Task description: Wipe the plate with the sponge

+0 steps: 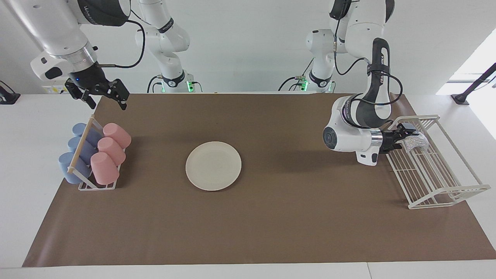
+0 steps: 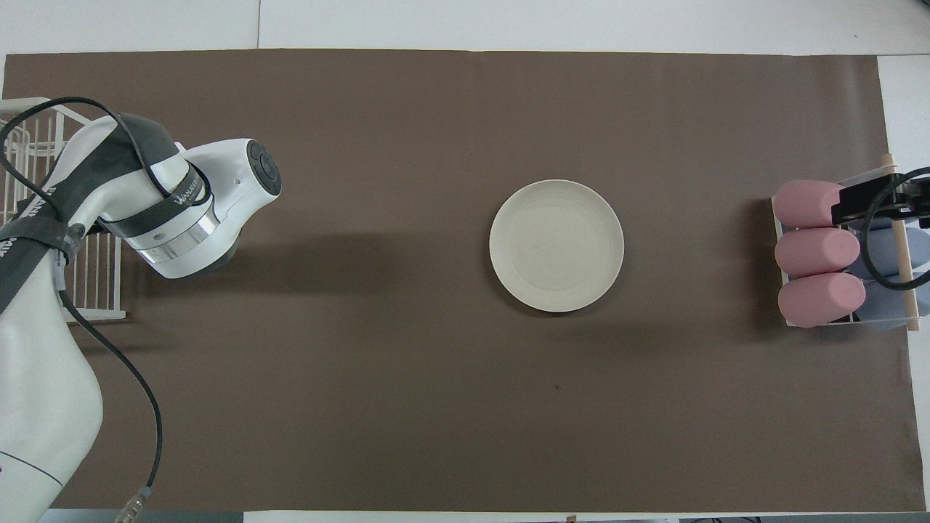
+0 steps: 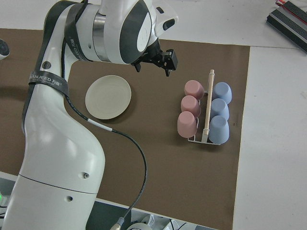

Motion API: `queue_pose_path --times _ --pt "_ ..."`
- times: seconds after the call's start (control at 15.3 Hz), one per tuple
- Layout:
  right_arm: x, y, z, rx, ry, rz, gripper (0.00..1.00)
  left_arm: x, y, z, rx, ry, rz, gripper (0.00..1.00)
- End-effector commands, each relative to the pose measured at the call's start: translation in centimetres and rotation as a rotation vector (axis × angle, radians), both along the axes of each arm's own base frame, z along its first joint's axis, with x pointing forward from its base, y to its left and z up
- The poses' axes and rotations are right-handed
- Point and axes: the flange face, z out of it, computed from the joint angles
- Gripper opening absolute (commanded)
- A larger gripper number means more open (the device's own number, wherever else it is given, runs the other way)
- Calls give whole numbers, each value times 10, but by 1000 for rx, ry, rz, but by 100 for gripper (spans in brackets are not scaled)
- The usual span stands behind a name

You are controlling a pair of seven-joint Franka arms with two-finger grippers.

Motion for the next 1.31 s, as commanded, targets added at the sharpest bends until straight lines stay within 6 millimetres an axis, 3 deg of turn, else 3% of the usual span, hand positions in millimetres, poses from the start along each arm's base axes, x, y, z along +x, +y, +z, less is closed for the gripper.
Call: queue_pose_path --times 0.0,0.33,0.46,0.78,0.98,1.05,1.24 --pt "-4 2 4 20 2 18 100 -1 4 1 -9 -15 -15 100" --pt "-4 1 4 20 2 17 100 0 -6 4 -67 -22 11 100" --pt "-4 1 3 20 4 17 100 0 -12 24 -134 -52 43 100" --pt "-5 1 4 20 4 18 100 -16 -26 118 -397 -180 122 100" --pt "-5 0 3 20 5 21 100 -22 -35 165 -577 -241 182 100" --pt "-5 0 3 20 5 23 100 -28 -34 177 -630 -253 204 100" --pt "-5 0 3 20 5 23 100 -65 -11 242 -864 -191 192 100"
